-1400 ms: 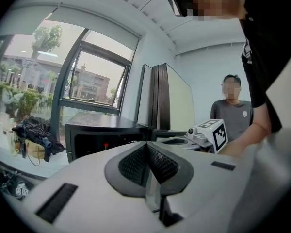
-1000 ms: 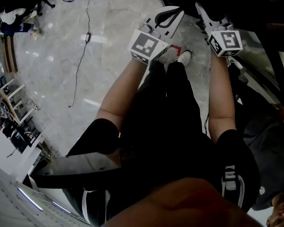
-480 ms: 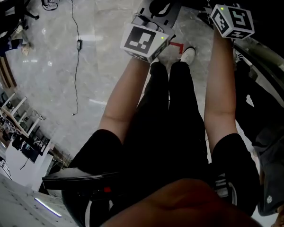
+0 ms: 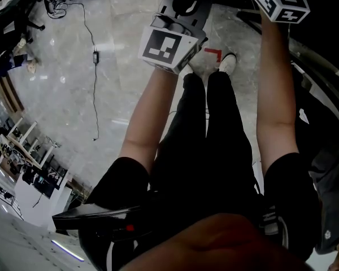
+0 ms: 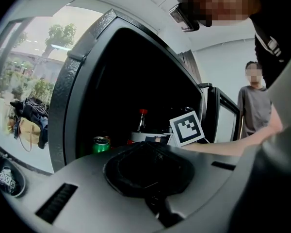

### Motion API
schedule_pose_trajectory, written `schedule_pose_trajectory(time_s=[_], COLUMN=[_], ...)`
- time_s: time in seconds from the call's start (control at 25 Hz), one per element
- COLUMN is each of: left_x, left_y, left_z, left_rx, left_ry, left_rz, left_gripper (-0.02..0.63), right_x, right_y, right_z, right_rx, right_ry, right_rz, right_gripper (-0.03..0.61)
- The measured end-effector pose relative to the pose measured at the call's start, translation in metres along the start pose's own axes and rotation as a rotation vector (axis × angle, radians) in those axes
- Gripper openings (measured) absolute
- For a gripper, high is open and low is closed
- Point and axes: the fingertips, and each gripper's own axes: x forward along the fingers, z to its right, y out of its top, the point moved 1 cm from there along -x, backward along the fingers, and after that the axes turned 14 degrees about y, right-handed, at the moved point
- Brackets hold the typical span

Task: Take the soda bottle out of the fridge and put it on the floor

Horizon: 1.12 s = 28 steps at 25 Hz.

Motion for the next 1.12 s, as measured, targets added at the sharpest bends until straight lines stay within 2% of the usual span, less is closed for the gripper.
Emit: schedule_pose_trajectory(time_s=[0.32,0.56,0.88,1.12], left_x=[-0.009,-0.010,-0.037,-0.058], left_y=[0.001,-0.004,-0.013,-0.047], left_z=[-0.002,-0.011,-0.009,-0.007], left_rx=[0.003,-0.007,0.000,0.001], left_ry=[0.008,0.023,0.027,0.026], left_rz=[0.034,-0.013,0.004,-0.007], left_gripper=[0.005,0.005,0.005,0.005], right_x=[-0.007,-0.010,-0.047,-0.063], right_y=[-0.006,0.000,0.013,-0.029], right_z=[0.004,-0.019,-0.097,-0.144], right_rx=[-0.011,-0.012,-0.053,-0.052], right_ry=[-0.010,0.017,0.104,0.163], right_rz=[-0.016,-0.005,0.038,0.011], right_gripper=[0.314,0.314,0.314,0.313])
